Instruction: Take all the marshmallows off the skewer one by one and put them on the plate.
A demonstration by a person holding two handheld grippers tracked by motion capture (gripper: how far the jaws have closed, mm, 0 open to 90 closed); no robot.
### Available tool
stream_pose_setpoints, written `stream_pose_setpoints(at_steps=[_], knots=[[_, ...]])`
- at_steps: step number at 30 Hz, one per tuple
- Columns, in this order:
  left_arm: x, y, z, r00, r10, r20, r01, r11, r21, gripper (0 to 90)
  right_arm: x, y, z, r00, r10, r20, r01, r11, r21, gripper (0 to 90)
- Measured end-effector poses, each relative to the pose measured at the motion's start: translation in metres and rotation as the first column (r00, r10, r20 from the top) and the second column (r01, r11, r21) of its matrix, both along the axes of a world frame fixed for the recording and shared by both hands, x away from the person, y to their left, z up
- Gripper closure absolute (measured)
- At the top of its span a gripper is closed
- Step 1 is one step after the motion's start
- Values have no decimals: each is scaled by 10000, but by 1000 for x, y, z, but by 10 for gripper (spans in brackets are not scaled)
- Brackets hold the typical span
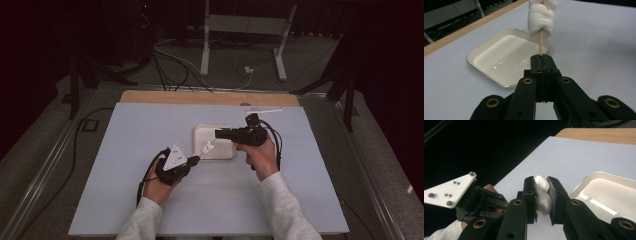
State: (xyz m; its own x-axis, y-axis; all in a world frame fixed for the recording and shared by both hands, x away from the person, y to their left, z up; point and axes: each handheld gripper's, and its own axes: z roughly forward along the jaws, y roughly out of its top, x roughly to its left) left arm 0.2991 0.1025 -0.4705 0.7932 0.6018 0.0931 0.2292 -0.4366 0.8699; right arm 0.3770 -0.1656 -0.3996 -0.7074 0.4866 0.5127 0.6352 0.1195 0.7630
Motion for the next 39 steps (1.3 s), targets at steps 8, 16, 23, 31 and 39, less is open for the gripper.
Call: stream_pose_setpoints(at_steps=[8,16,23,31,39], knots=[[0,-2,-6,9982,489,341,-533,9883,1428,900,0,-4,2,9996,-277,110,274,9992,306,793],[2,5,1,9988,484,-120,-486,9988,-115,900,0,-51,35,9831,-1612,872,1587,9867,344,791],[1,1,-1,9987,489,-112,-489,9988,17,900,10,-45,11,9827,-1728,672,1737,9848,-74,782],[3,8,2,9975,676,-198,-682,9971,-342,900,21,-40,-9,9772,-2056,534,2074,9778,-297,774],[4,13,3,9964,799,-293,-816,9947,-620,900,30,-20,-29,9748,-2085,790,2173,9680,-1258,767]])
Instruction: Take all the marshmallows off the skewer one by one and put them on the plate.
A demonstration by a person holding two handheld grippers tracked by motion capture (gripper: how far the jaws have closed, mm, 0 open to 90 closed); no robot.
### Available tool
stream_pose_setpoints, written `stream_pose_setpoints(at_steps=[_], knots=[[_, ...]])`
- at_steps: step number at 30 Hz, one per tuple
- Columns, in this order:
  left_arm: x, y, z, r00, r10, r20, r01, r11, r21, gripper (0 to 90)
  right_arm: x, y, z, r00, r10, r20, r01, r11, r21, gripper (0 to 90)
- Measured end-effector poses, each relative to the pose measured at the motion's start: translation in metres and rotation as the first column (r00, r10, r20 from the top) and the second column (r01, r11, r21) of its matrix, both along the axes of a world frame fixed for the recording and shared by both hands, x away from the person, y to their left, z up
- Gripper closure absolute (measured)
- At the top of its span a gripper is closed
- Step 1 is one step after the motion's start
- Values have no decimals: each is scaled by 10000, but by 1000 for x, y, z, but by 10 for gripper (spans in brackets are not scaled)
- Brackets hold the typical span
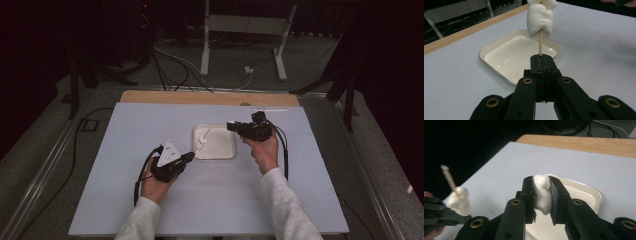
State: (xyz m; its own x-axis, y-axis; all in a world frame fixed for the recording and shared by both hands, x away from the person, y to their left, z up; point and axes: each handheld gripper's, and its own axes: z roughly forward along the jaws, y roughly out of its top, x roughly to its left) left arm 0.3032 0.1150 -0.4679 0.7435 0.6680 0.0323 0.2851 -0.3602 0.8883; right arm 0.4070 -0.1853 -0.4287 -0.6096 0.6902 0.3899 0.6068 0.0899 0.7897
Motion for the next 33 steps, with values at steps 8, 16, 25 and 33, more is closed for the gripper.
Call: stream_pose_setpoints(at_steps=[8,16,25,33], knots=[[0,2,1,10000,51,-35,-51,9999,-121,900,11,17,-28,9994,-191,-271,165,9956,-926,766],[0,3,1,10000,85,-34,-86,9998,-195,900,19,31,-58,9966,-351,-740,227,9865,-1620,766],[0,5,2,9999,102,-36,-102,9997,-208,900,24,38,-76,9900,-605,-1276,350,9806,-1931,626],[0,5,2,9999,135,-29,-136,9997,-195,900,23,33,-76,9855,-628,-1577,358,9851,-1685,272]])
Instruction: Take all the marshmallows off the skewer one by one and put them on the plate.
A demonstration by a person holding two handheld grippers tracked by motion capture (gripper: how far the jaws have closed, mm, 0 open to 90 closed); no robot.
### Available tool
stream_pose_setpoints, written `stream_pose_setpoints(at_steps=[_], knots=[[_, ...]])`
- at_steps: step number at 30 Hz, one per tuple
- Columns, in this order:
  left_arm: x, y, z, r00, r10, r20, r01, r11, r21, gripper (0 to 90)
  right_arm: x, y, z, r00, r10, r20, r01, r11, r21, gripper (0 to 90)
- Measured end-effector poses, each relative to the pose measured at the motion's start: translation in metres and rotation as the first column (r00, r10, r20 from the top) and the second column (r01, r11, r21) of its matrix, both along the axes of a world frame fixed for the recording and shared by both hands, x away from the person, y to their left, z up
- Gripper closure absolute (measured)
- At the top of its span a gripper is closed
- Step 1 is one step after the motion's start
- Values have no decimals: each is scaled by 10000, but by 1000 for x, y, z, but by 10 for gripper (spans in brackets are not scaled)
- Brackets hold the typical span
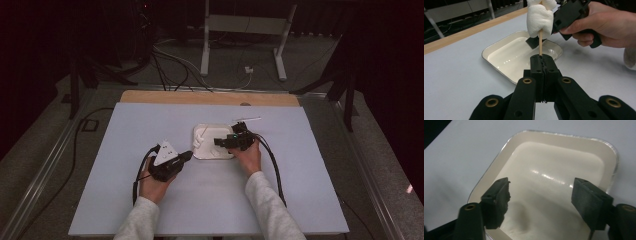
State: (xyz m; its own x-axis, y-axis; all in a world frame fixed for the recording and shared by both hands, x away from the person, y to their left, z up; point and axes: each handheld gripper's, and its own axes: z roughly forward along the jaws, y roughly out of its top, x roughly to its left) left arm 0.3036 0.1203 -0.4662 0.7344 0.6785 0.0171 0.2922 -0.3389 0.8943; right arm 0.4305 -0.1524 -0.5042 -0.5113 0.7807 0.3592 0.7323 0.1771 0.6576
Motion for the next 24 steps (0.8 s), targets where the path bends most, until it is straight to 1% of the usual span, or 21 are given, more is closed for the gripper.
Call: stream_pose_setpoints(at_steps=[1,2,3,4,5,7,8,9,11,13,15,16,17,18,19,22,23,24], knots=[[0,0,0,10000,17,3,-17,10000,-11,900,-1,-1,1,10000,14,17,-14,9999,123,238],[0,0,0,10000,38,5,-38,10000,-12,900,-3,-3,6,9998,-1,184,-4,9995,311,171],[0,0,0,10000,54,0,-54,10000,-25,900,-3,-3,6,9998,-1,184,-4,9995,311,171],[0,0,0,10000,65,-2,-65,10000,-30,900,-5,-4,10,9996,8,288,-18,9994,341,148],[0,1,0,10000,69,-2,-69,10000,-19,900,-6,-5,13,9993,8,386,-23,9992,405,148],[0,0,0,10000,93,-3,-93,10000,-25,900,-9,-7,20,9984,198,532,-234,9974,684,115],[0,0,0,9999,106,-12,-106,9999,-27,900,-13,-9,27,9977,286,620,-341,9954,900,92],[0,0,0,9999,117,-21,-117,9999,-28,900,-13,-9,27,9977,286,620,-341,9954,900,92],[1,0,-1,9999,124,-43,-124,9999,-7,900,-16,-10,33,9974,357,618,-424,9929,1112,63],[1,0,-1,9999,137,-46,-137,9999,34,900,-19,-11,38,9964,583,614,-656,9901,1241,33],[1,0,-1,9999,153,-66,-153,9999,30,900,-25,-9,45,9931,919,733,-1013,9853,1378,28],[1,0,-2,9998,155,-80,-155,9999,27,900,-25,-9,45,9931,919,733,-1013,9853,1378,28],[1,0,-2,9998,157,-85,-156,9999,37,900,-27,-9,47,9917,1023,784,-1129,9831,1444,27],[1,-1,-2,9998,148,-96,-147,9999,35,900,-30,-8,51,9893,1199,836,-1324,9774,1651,28],[2,-1,-2,9998,145,-101,-144,9999,67,900,-31,-8,54,9882,1256,875,-1394,9747,1747,28],[2,-2,-3,9998,114,-145,-113,9999,40,900,-34,-7,57,9863,1342,962,-1498,9724,1787,32],[2,-2,-3,9998,102,-158,-101,9999,24,900,-36,-5,60,9836,1516,976,-1687,9651,2004,34],[2,-2,-2,9998,96,-158,-95,9999,44,900,-36,-5,60,9836,1516,976,-1687,9651,2004,34]])
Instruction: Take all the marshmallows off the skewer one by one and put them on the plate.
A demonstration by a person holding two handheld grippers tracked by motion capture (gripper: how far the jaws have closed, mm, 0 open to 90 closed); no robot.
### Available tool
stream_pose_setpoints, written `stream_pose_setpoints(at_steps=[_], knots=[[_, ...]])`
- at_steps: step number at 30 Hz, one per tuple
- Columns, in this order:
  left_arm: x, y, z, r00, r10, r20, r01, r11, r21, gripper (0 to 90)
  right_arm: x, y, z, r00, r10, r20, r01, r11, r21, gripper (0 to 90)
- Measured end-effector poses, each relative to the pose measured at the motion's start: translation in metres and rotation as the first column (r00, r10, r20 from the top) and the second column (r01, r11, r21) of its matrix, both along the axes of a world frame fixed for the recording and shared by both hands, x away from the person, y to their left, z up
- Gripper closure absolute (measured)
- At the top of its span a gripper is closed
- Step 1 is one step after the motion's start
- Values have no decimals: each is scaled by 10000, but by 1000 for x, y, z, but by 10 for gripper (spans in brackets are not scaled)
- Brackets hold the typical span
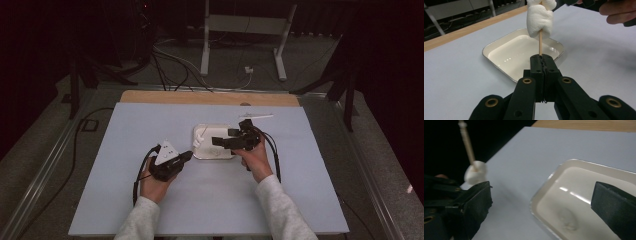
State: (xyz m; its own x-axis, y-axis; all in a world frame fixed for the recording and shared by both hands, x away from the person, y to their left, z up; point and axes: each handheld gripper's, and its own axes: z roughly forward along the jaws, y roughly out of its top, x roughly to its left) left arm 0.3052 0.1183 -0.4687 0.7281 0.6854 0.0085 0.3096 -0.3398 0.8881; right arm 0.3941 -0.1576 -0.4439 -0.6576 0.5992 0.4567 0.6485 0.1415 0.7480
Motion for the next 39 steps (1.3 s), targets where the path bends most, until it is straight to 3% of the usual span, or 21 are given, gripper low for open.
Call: stream_pose_setpoints(at_steps=[4,12,13,14,17,21,25,29,39], knots=[[0,-2,-1,10000,-21,-23,21,10000,11,900,-3,3,4,9993,382,-39,-380,9982,465,73],[0,-4,-2,9999,-84,-69,84,9999,68,900,-8,15,7,9949,1008,-99,-1000,9928,667,178],[0,-5,-2,9999,-96,-65,97,9999,82,900,-10,19,8,9937,1115,60,-1117,9917,630,258],[0,-5,-2,9999,-107,-70,108,9999,94,900,-10,19,8,9937,1115,60,-1117,9917,630,258],[-1,-6,-2,9999,-136,-72,136,9999,90,900,-13,26,12,9887,1459,348,-1478,9872,602,422],[-1,-8,-2,9998,-185,-23,185,9998,79,900,-14,32,12,9854,1670,319,-1685,9843,527,508],[-2,-9,-2,9998,-204,-12,204,9998,76,900,-14,36,10,9833,1818,104,-1821,9810,672,695],[-2,-9,-2,9996,-264,24,263,9996,135,900,-14,37,11,9806,1958,41,-1956,9780,729,762],[-1,-7,-4,9989,-397,244,390,9988,290,900,-15,31,15,9840,1779,-25,-1770,9804,871,797]])
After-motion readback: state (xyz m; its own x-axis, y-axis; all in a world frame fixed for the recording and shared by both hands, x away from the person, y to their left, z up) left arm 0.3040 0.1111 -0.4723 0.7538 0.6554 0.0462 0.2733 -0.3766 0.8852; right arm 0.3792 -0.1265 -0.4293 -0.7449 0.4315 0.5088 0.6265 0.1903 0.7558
